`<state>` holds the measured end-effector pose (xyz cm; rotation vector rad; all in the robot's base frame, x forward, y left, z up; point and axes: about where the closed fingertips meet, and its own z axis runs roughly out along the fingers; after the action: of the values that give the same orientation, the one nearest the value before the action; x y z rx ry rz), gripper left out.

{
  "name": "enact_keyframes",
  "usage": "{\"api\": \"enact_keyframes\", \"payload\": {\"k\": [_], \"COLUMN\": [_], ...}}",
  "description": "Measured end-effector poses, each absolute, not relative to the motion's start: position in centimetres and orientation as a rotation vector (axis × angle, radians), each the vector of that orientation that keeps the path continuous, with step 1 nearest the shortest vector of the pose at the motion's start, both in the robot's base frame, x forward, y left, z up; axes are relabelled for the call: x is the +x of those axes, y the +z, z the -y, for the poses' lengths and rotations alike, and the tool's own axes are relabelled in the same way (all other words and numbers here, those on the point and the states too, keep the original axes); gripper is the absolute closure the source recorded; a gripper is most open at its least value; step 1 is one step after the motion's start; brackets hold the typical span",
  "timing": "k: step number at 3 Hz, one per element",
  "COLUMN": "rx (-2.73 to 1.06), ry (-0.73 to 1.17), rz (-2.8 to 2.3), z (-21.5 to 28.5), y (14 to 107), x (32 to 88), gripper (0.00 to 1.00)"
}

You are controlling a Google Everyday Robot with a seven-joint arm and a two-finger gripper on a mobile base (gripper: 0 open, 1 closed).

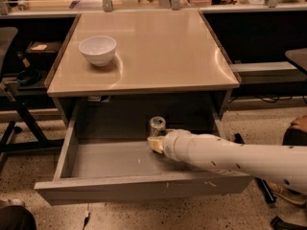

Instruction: Place redbull can into top drawer

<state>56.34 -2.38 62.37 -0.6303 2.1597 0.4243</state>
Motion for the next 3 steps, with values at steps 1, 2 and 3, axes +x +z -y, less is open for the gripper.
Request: {"api": "enact_keyframes", "payload": {"k": [1,2,3], "rx": [-0.630,-0.630,-0.630], "ry": [0.424,0.424,0.424], "rz": [-2.160,-2.160,-2.160], "z": [2.37,2.37,2.37], "y": [62.37,62.37,62.37], "x": [56.34,56.34,56.34], "gripper": [0.58,0.36,0.12]}}
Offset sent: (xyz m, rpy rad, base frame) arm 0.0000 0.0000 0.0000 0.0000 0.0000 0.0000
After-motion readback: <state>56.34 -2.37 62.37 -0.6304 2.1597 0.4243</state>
